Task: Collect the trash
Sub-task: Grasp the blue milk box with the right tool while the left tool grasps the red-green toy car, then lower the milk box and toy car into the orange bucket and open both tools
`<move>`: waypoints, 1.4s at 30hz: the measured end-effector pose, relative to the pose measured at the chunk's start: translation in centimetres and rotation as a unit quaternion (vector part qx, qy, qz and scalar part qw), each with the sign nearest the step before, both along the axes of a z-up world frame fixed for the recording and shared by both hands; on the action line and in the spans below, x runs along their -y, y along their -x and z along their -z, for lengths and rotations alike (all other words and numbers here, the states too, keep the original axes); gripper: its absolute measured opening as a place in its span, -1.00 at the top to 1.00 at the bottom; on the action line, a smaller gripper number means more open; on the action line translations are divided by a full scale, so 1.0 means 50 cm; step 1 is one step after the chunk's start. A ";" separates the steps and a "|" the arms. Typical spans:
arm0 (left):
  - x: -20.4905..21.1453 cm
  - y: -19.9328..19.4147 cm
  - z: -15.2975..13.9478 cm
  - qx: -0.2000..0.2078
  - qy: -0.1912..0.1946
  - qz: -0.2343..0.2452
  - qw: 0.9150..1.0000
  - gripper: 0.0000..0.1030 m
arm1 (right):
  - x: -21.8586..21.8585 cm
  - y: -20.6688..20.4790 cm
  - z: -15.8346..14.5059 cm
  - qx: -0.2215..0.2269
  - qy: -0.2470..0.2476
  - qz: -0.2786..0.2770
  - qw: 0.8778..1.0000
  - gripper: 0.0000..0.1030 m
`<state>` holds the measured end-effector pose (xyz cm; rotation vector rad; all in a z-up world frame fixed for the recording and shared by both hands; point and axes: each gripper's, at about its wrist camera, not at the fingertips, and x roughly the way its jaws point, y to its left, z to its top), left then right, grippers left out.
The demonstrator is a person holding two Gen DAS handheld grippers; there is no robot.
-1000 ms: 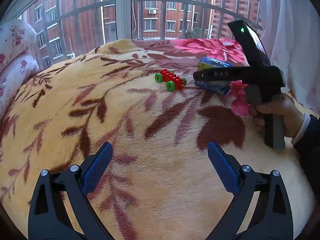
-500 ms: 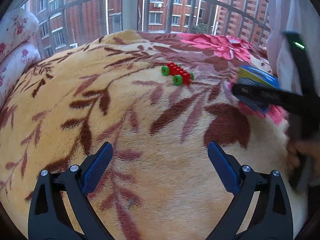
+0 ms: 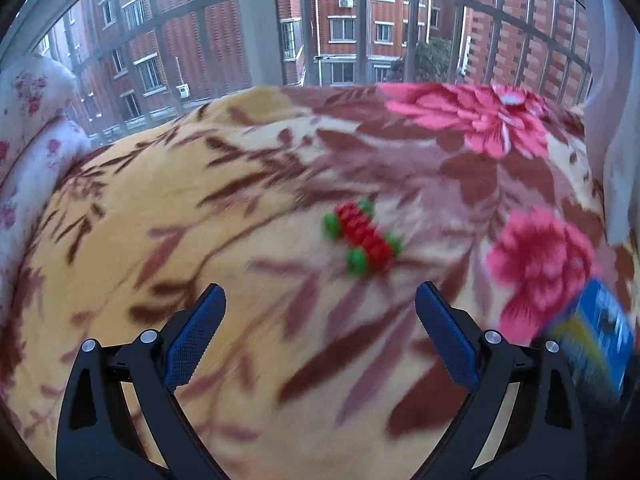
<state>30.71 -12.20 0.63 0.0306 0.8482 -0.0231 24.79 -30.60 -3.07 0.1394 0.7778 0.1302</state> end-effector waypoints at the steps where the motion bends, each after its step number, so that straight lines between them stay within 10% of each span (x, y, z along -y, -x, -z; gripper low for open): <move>1: 0.005 -0.013 0.003 -0.001 0.005 -0.005 1.000 -0.81 | 0.001 0.000 0.000 0.001 -0.004 -0.001 1.000 -0.08; 20: 0.028 -0.171 0.104 -0.021 0.018 -0.104 0.994 -0.79 | 0.021 -0.004 0.011 -0.006 -0.044 -0.001 0.999 -0.08; 27: 0.040 -0.151 0.097 -0.002 0.020 -0.078 0.997 0.26 | 0.024 -0.009 0.016 -0.012 -0.048 0.002 0.999 -0.09; 42: 0.023 -0.115 0.082 0.001 0.020 -0.064 0.998 0.27 | 0.031 -0.011 0.021 -0.018 -0.056 0.007 0.998 -0.09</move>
